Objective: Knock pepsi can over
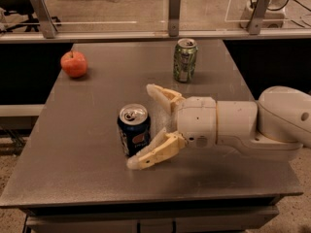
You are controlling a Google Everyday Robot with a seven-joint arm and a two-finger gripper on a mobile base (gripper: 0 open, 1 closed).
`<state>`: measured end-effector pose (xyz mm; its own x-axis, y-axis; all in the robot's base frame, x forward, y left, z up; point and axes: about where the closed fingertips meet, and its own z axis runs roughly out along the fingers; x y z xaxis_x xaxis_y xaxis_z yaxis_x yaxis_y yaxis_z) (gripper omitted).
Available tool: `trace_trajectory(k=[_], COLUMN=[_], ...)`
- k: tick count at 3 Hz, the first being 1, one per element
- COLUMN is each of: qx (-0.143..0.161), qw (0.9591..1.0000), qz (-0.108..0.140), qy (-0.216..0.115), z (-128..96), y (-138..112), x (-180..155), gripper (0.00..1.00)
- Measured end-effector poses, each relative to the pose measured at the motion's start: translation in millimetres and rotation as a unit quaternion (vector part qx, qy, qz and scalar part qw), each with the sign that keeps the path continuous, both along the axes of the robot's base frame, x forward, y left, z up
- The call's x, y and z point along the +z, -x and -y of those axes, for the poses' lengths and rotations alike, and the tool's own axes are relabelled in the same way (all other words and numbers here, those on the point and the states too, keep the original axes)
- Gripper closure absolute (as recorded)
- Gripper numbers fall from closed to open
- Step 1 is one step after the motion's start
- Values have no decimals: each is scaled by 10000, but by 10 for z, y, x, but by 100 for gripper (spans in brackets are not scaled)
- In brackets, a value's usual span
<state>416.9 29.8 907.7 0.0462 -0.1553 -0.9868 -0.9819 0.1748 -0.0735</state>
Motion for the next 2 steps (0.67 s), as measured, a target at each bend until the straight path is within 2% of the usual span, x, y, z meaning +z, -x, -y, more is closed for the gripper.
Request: trace_trajectory(k=[1, 2], qx=[4, -89], qw=[9998, 9996], qz=[23, 237], qy=[-190, -131], z=[-25, -134], y=[-69, -157], x=[-139, -262], gripper=[0, 0])
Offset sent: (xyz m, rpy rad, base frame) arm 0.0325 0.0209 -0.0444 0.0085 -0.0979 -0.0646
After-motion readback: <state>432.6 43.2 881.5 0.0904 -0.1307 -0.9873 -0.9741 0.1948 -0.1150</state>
